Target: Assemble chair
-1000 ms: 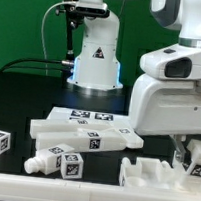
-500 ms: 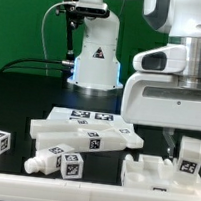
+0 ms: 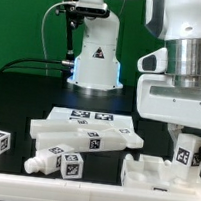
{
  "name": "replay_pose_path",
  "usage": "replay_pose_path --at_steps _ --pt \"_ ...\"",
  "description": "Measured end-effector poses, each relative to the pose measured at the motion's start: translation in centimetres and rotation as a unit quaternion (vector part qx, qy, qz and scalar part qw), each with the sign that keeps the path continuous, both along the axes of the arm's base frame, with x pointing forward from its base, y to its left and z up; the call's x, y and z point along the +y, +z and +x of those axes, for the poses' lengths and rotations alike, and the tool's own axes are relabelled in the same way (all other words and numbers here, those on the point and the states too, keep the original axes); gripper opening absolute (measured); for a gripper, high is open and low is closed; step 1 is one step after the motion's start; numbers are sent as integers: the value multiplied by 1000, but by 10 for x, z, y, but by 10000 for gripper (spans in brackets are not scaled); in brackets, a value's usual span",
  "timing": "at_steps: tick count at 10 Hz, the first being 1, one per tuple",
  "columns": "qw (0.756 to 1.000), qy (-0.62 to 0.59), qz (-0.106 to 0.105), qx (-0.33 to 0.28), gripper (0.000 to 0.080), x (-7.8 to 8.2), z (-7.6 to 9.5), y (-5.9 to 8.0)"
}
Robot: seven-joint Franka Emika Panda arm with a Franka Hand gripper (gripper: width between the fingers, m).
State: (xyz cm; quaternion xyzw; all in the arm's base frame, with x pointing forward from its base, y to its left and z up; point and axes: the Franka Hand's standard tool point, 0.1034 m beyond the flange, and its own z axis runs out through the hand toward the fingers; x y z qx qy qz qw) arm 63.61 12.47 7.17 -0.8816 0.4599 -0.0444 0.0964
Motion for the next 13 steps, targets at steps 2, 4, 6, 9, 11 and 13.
replay_pose_path --at_steps 2,4,6,9,11,13 --pt "1000 -11 7 -1 294 -1 2 0" --pt "998 55 -7 -10 509 -7 3 -1" --pt "985 170 -27 -19 630 -16 7 2" --pt "958 280 -48 -33 648 -15 8 3" --pt "929 363 -62 -44 649 -15 8 3" --pt "842 529 -98 -44 649 -12 4 10"
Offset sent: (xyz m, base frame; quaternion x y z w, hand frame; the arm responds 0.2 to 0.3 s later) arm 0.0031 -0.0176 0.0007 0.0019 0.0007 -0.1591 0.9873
